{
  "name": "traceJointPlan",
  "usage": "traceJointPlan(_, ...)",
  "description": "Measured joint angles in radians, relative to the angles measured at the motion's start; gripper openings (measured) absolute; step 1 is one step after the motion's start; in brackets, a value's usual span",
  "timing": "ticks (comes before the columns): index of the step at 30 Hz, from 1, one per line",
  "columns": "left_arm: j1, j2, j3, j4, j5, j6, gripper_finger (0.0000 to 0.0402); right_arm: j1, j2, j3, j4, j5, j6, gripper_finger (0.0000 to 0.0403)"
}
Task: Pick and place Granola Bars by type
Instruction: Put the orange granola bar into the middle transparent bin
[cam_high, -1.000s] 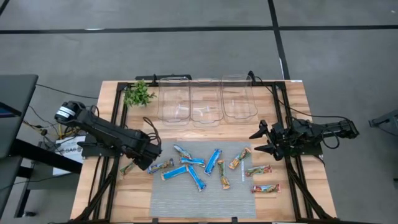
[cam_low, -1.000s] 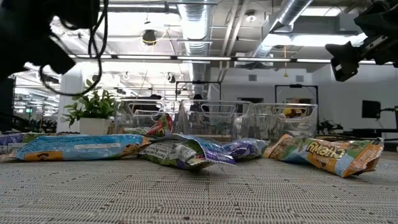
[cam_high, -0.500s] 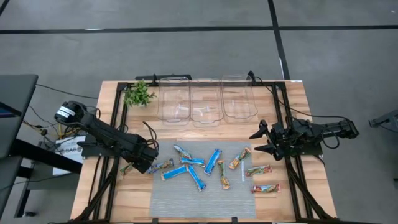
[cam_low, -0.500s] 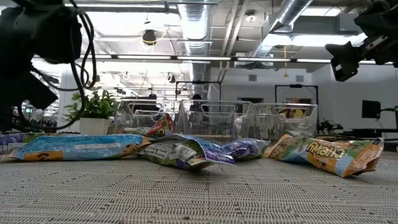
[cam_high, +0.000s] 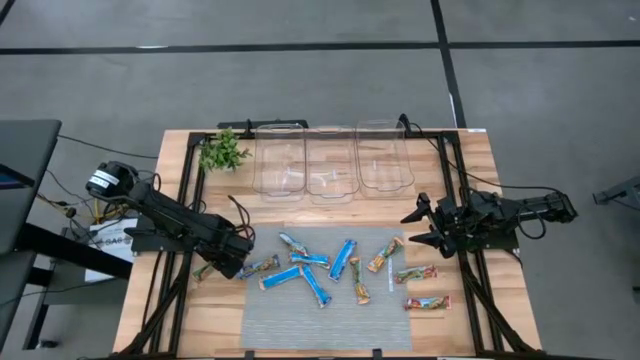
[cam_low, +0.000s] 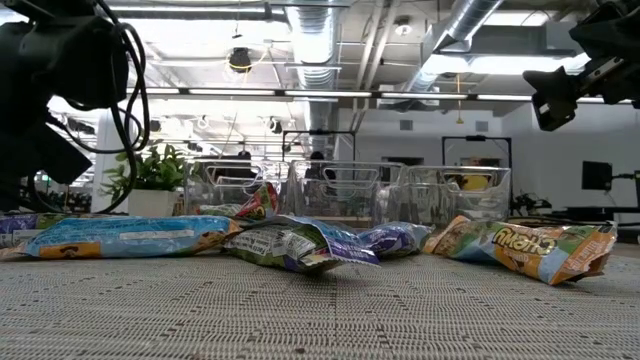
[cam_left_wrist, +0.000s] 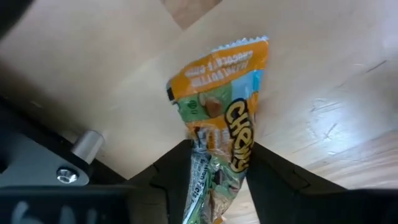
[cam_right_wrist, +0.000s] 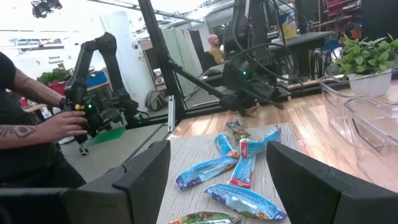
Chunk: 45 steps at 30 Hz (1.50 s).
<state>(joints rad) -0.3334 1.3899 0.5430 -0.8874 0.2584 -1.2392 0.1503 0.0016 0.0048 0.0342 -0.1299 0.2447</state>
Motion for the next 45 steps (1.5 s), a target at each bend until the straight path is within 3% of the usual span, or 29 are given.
traceJointPlan(10, 0.000, 0.001, -0.001, 0.038, -0.023, 0.001, 0.0046, 0.000, 0.000, 0.000, 0.000, 0.000, 0.000, 0.0260)
traceJointPlan(15, 0.000, 0.003, 0.020, 0.049, -0.049, 0.001, 0.0035, 0.000, 0.000, 0.000, 0.000, 0.000, 0.000, 0.0260)
traceJointPlan(19, 0.000, 0.006, 0.066, 0.073, -0.164, 0.016, 0.0040, 0.000, 0.000, 0.000, 0.000, 0.000, 0.000, 0.0260)
traceJointPlan(22, 0.005, 0.007, 0.105, 0.159, -0.252, 0.052, 0.0042, 0.000, 0.000, 0.000, 0.000, 0.000, 0.000, 0.0260)
traceJointPlan(34, 0.066, 0.006, 0.232, 0.670, -0.400, 0.305, 0.0043, 0.000, 0.000, 0.000, 0.000, 0.000, 0.000, 0.0260)
traceJointPlan(39, 0.105, 0.005, 0.321, 0.784, -0.477, 0.486, 0.0043, 0.000, 0.000, 0.000, 0.000, 0.000, 0.000, 0.0260)
traceJointPlan(45, 0.161, 0.005, 0.428, 0.891, -0.491, 0.649, 0.0043, 0.000, 0.000, 0.000, 0.000, 0.000, 0.000, 0.0260)
